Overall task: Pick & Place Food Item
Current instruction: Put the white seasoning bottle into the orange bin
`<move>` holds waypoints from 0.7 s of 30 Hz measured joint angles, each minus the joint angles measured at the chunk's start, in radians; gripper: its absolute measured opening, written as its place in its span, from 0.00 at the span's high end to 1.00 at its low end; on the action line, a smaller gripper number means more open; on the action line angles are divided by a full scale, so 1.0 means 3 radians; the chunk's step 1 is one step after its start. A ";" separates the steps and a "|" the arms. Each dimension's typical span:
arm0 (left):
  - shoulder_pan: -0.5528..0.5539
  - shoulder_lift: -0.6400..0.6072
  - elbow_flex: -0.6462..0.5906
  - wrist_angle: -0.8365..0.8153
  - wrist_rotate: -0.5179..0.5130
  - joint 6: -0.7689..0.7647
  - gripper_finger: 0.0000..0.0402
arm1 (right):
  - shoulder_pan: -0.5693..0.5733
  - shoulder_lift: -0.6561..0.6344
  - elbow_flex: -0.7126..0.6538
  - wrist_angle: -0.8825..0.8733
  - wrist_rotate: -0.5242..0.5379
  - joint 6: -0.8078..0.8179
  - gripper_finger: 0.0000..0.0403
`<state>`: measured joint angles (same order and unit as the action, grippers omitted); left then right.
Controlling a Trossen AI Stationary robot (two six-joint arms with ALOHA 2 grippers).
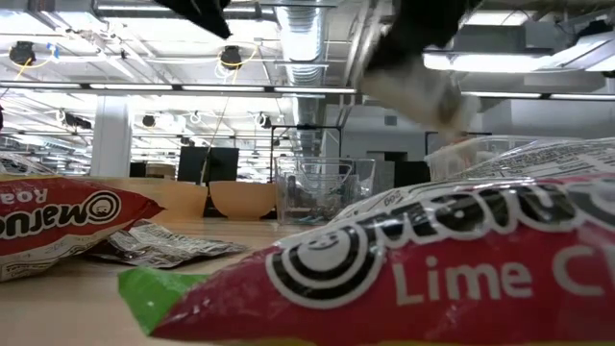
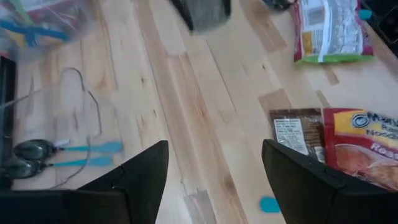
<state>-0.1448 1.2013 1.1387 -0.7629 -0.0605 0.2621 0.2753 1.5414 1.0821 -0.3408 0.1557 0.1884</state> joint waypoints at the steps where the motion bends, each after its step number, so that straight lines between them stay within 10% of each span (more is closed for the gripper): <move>1: 0.0000 -0.0002 -0.0091 0.0123 -0.0003 0.0000 0.37 | 0.0054 -0.0081 0.0000 0.0082 0.0118 -0.0061 0.53; 11: 0.0001 -0.0003 -0.1383 0.2326 -0.0236 0.0544 0.36 | 0.0386 -0.0608 -0.0184 0.1269 0.1241 -0.1143 0.53; 21: 0.0157 0.0032 -0.2083 0.4883 -0.0158 0.0585 0.28 | 0.0199 -0.0815 -0.0683 0.3203 0.1048 -0.2043 0.53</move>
<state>-0.0977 1.2108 0.5140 0.7019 -0.1079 0.4377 0.3351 1.2970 0.8770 0.6200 0.4701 -0.4246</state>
